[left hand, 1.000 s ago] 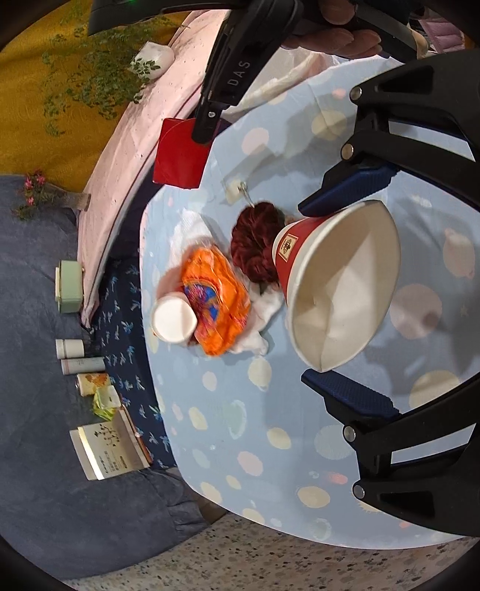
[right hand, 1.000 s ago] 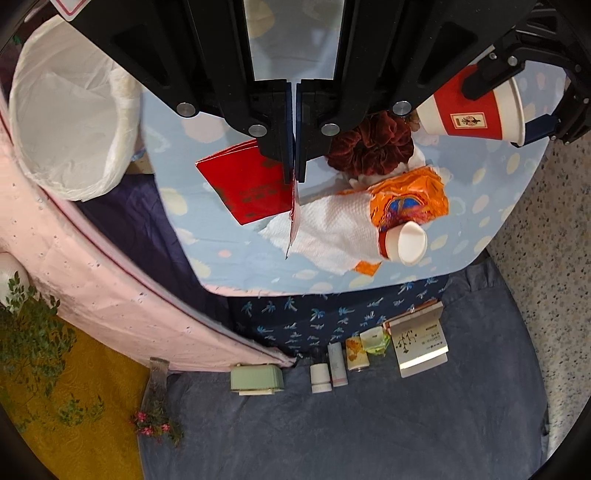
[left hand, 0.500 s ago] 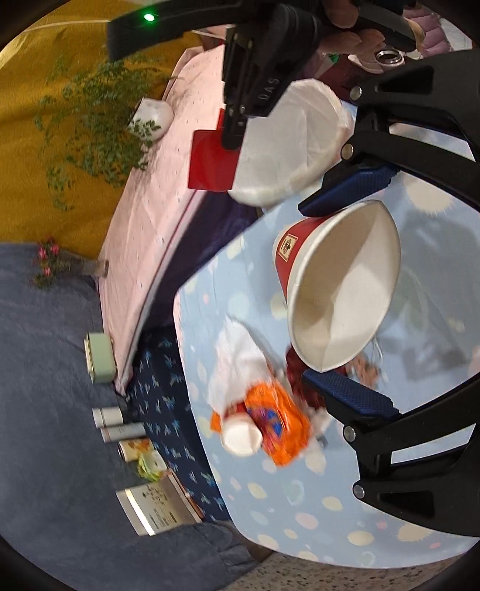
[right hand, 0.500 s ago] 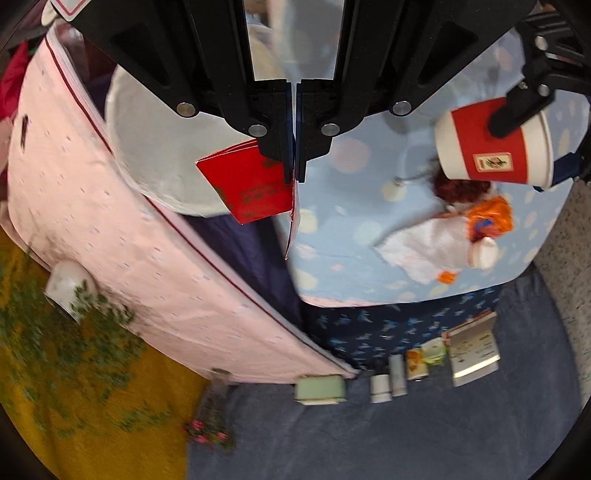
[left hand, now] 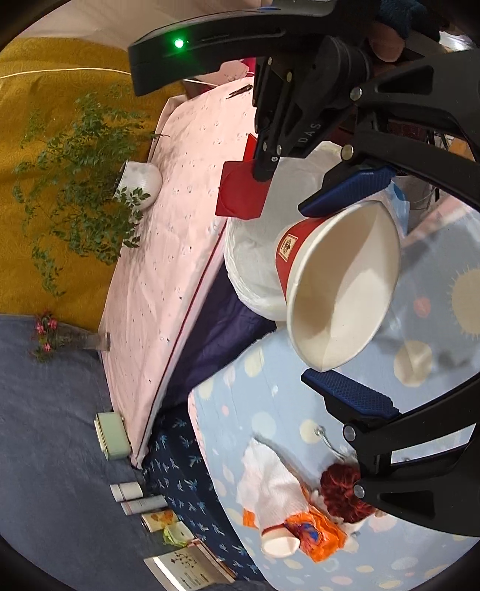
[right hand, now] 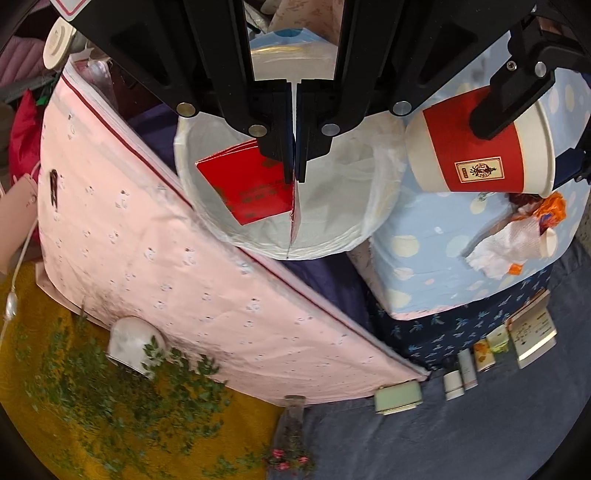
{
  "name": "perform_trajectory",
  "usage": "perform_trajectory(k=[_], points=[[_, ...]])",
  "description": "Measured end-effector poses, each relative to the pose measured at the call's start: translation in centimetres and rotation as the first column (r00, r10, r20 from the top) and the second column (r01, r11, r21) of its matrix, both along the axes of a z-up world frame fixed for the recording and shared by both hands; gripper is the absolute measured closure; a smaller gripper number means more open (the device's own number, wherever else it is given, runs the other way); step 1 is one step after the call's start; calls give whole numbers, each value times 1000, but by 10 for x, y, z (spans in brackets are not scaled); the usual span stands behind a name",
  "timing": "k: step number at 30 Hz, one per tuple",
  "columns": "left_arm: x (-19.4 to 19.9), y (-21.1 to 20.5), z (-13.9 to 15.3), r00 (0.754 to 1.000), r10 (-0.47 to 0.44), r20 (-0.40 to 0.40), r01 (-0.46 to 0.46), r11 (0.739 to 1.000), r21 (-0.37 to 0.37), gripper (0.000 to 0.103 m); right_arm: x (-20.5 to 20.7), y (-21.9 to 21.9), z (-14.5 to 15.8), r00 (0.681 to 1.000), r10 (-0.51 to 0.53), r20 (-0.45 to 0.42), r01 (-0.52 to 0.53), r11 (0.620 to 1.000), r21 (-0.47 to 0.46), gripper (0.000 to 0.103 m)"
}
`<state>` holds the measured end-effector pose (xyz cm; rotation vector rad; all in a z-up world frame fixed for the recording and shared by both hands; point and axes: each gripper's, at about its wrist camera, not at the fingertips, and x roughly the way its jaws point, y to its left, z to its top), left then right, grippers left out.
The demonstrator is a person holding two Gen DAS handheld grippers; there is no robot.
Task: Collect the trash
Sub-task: 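Carry the cup and red paper over the bin and open both tools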
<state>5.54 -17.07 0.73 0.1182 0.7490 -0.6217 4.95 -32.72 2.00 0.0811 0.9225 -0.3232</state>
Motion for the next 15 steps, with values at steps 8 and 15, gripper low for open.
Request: perform_trajectory(k=[8,15], points=[[13,-29,-10,1000,-24,-19,24,1000,14,22,0,-25,-1,998,-62,13,62,998,-9,101],[28,-35,-22,997,-13,-82,13,1000,2,19,-1,-28,10,995,-85,60,86,996,-17,78]])
